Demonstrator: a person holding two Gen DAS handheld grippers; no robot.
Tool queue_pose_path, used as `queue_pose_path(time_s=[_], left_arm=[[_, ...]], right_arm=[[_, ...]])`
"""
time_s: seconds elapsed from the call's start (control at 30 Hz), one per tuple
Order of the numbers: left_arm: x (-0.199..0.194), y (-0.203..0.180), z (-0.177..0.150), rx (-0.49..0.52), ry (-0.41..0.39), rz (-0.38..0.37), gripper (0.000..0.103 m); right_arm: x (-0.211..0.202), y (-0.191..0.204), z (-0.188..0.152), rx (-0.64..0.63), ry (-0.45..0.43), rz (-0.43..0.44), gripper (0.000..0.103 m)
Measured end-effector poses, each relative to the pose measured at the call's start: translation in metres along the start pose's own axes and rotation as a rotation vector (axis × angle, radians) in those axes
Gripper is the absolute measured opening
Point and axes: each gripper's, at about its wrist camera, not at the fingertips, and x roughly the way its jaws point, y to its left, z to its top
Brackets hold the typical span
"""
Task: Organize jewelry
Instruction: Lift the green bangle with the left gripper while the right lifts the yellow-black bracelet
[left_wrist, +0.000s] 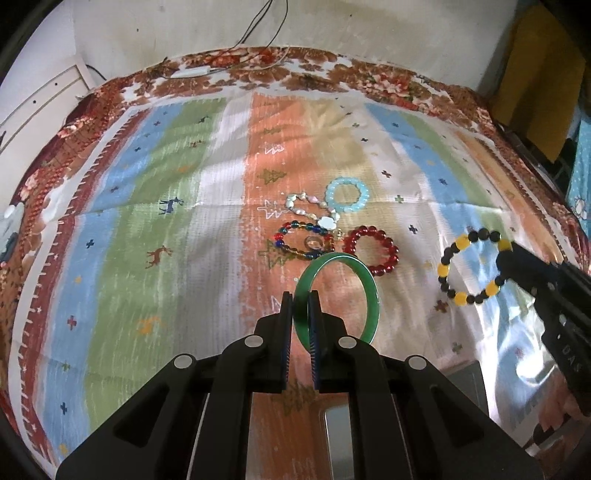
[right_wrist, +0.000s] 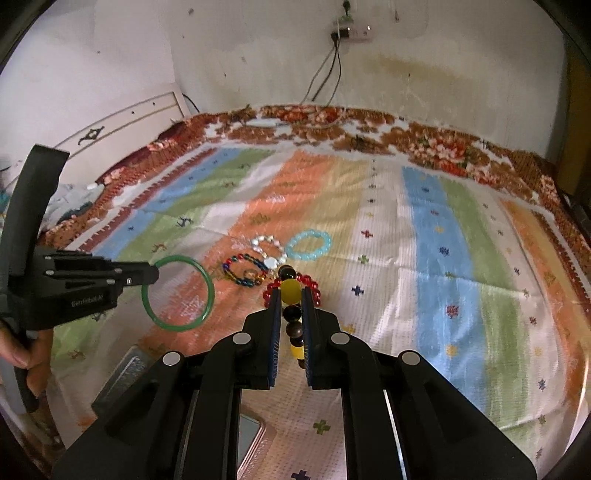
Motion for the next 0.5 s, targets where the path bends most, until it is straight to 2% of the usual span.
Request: queue_pose_path(time_s=[0.5], left_arm=[[-0.042,-0.008,-0.028,0.015,-0.084,-0.039,0.008]], right_arm=[[-0.035,0.012,-0.010,-0.019,-0.068,0.000,0.011]])
